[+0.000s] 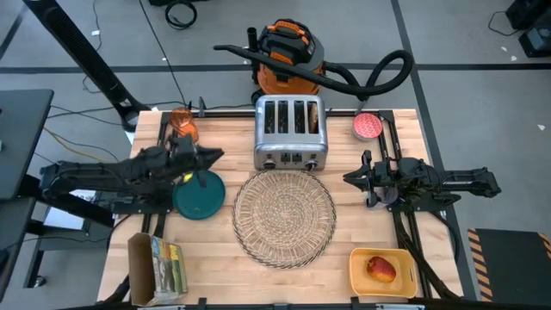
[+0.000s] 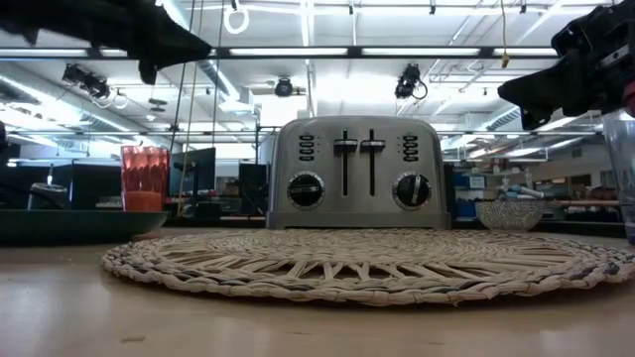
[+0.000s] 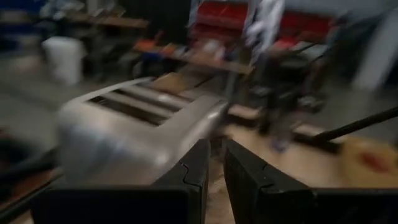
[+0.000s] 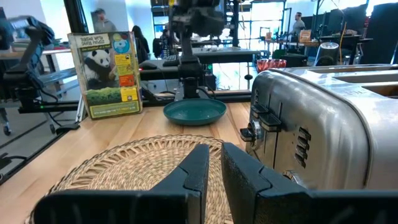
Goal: Arrange a breakfast setting
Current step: Put the orange glass of milk on the top right of the brown placemat
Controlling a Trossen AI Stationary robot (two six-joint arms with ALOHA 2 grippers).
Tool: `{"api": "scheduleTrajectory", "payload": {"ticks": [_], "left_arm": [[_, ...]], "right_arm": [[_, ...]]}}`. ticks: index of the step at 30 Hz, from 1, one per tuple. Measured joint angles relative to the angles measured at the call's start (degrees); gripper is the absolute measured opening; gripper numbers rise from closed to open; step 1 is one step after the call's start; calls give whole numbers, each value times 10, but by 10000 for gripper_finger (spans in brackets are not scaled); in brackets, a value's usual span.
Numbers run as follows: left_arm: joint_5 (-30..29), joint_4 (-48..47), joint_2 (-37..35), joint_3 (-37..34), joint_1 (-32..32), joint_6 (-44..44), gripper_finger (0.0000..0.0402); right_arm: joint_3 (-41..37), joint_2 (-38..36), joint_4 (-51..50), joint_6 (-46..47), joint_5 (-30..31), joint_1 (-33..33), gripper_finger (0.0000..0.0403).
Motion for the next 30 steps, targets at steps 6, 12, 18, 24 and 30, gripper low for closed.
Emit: {"api": "scheduleTrajectory", "payload": {"ticks": [6, 12, 18, 24, 30], "left_arm": [[-33, -171, 75, 147, 75, 0, 52], [-37, -288, 115, 254, 151, -3, 52], [-55, -388, 137, 315, 226, -15, 57], [-68, -539, 175, 337, 322, -64, 111], [-53, -576, 254, 337, 386, -67, 188]], "right_arm": [[0, 0, 0, 0, 0, 0, 54], [0, 0, 0, 0, 0, 0, 54], [0, 0, 0, 0, 0, 0, 54], [0, 0, 0, 0, 0, 0, 54], [0, 0, 0, 0, 0, 0, 54]]}}
